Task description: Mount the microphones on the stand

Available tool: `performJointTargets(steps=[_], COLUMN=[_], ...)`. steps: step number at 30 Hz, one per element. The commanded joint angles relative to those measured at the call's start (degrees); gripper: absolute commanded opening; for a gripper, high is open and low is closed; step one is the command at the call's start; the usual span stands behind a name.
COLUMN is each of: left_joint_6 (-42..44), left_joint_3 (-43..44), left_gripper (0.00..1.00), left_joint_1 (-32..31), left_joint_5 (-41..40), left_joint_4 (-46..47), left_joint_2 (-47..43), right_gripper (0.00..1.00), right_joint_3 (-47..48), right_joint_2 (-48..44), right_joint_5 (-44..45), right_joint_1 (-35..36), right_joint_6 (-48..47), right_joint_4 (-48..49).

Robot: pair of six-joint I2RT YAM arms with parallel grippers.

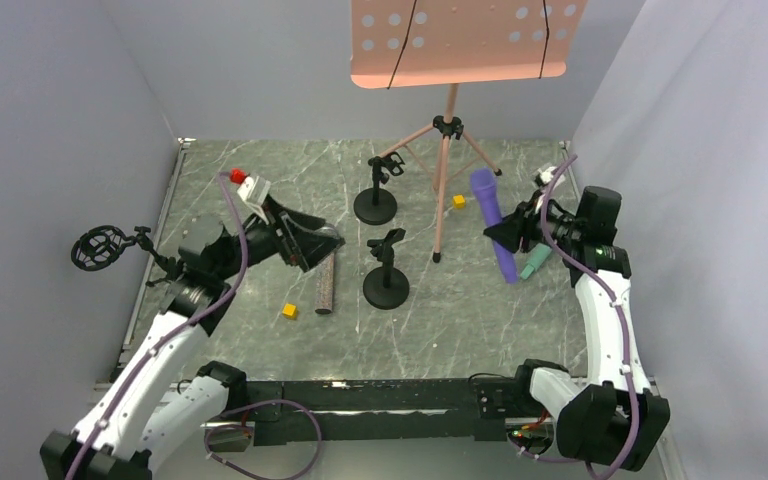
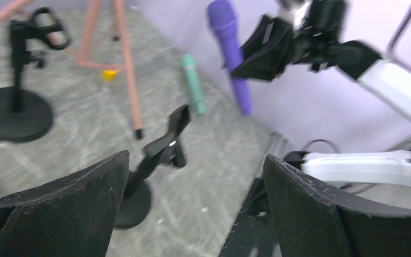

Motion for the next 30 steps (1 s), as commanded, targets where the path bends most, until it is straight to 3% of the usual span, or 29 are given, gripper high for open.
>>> performJointTargets(steps=[1,7,14,22,30], left_joint_6=[-17.82,-5.60,-0.45,-2.43,-5.44], left_joint_3=[2.64,14.53,18.86,20.76,22.46], left_gripper=[0.99,0.99,0.99,0.99,0.83], left_joint_1=[-4.66,-19.16,-29.91,-35.41,-38.15], left_joint_5=[9.60,-2.04,-16.07,-24.23,-25.74], left_joint_4=[23.56,11.59,15.01,25.93,32.14], left_joint_2=[7.78,17.92,28.50,37.75,43.16], right_gripper=[0.09,0.10,0.11,0.11,0.13], right_joint_3=[1.60,1.27,-0.15,-0.15,-1.07], right_joint_2=[0.27,-0.89,-1.54,-1.04,-1.13], right_joint_5=[-21.68,-27.54,-31.53,-33.91,-34.28], right_joint_1=[2.45,6.01,6.32,6.30,6.38], right_joint_6=[-16.13,-21.16,-20.23,-18.34,-16.33], right_joint_4=[-10.87,-14.45,-14.09,-13.03,-10.98])
